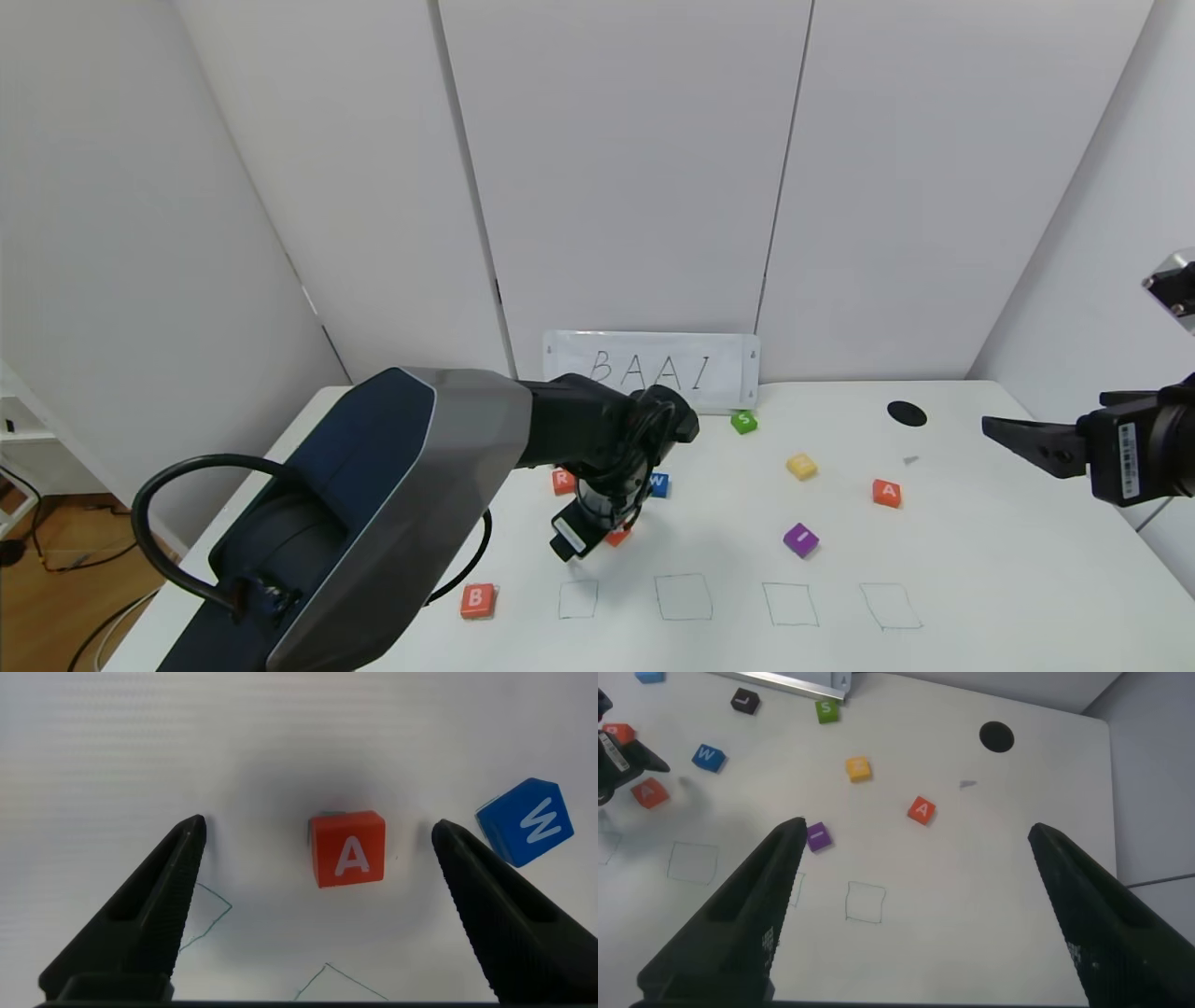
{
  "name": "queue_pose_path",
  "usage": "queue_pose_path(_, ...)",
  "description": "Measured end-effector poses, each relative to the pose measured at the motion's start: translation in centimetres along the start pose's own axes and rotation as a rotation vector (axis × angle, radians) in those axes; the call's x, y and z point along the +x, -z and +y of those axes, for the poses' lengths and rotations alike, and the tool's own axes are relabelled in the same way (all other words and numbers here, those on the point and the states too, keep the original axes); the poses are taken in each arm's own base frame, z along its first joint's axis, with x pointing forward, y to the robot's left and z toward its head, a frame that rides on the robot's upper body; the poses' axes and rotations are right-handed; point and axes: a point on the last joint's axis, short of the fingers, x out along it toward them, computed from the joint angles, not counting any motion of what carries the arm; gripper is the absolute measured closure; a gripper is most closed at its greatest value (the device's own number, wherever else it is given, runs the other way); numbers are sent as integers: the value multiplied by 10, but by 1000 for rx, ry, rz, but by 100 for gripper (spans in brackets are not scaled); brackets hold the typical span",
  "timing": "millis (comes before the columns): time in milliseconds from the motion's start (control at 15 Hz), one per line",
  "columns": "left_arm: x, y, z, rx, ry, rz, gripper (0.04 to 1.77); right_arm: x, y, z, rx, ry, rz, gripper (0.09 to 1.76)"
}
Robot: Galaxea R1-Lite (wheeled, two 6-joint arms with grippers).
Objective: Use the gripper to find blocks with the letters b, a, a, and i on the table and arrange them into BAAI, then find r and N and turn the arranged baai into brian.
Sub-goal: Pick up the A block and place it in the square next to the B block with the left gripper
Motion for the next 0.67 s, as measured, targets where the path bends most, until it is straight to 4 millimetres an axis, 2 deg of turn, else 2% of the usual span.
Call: queue_pose_path(667, 6, 4, -1, 5, -1, -35, 9, -1, 2, 3, -9, -13, 3, 14)
